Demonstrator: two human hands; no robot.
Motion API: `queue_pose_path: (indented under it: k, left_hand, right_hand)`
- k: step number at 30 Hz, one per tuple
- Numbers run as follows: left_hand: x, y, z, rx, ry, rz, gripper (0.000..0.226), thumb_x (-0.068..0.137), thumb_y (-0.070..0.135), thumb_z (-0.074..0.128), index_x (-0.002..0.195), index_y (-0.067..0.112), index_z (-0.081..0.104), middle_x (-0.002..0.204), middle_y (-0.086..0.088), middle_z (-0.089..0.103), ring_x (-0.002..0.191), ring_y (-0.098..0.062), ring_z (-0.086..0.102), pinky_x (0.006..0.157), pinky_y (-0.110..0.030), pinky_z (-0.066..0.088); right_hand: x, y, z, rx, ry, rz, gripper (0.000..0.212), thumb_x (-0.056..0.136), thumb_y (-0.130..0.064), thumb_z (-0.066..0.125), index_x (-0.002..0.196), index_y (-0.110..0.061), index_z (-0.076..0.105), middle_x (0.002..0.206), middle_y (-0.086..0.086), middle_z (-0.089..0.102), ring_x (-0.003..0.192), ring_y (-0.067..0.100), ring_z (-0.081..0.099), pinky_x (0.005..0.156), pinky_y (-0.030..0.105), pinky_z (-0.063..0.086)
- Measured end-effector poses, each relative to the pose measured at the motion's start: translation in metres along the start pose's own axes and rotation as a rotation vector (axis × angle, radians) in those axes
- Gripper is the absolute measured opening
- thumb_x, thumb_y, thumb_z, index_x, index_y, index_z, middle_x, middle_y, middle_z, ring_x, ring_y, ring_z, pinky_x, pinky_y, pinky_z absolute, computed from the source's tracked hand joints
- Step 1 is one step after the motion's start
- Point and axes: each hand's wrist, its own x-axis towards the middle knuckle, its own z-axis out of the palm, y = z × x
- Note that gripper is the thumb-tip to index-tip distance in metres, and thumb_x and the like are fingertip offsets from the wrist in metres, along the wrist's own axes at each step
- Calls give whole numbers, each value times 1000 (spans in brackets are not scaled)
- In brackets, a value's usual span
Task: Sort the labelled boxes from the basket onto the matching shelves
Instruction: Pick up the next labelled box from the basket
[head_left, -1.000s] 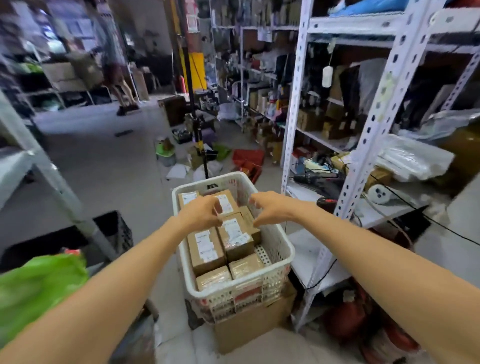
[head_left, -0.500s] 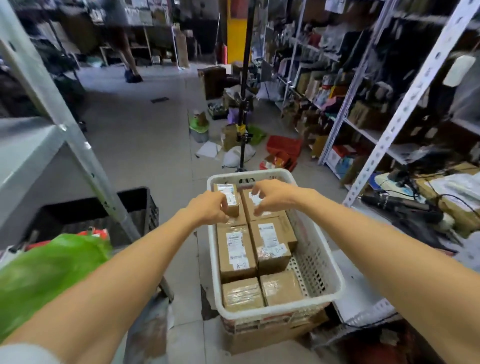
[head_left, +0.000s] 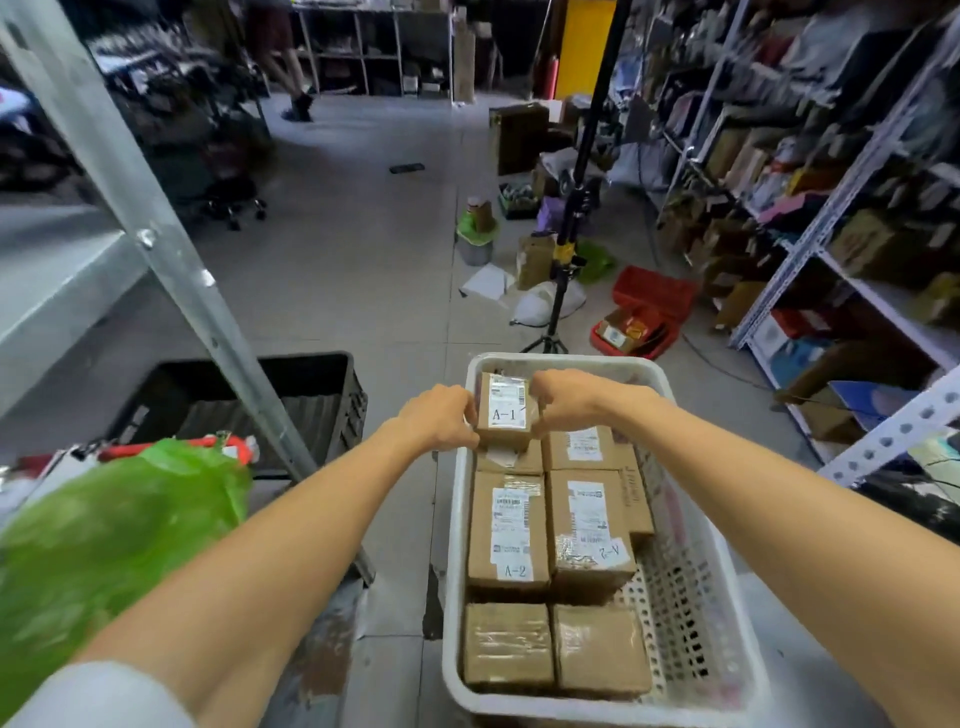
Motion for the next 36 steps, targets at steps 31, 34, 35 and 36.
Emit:
queue_pose_path:
  k: [31,34,35,36]
  left_hand:
    - [285,-93,85,-165,-57,59,29,75,19,65,103,24,61,83,13,63,80,-15,63,76,-39,55]
    - [290,-94,83,-201,-24,50,25,76,22,65,100,26,62,78,14,63,78,-13,63,76,-38,54]
    - [291,-94,83,-208,-11,47,24,76,22,65,99,27,62,77,14,63,78,-13,63,75,-37,54]
    - [292,-94,82,-213,2,48,23,76,21,64,99,27,62,75,15,62,78,-14,63,75,-36,54]
  right_hand:
    - [304,106,147,839,51,656,92,69,-30,86,138,-1,32,135,10,53,122,28,53,90,28,41]
    - [304,103,157,1018,130,717,107,51,-36,92,137,-5,35,128,7,59,117,25,58,97,35,48]
    - [304,105,160,1050,146,710,99,47,-36,92,129,-9,42,121,3,63,110,23,61,92,36,51]
    - [303,106,162,1093,158,700,79,50,-31,92,114,-12,49,109,0,66,100,19,64,84,34,54]
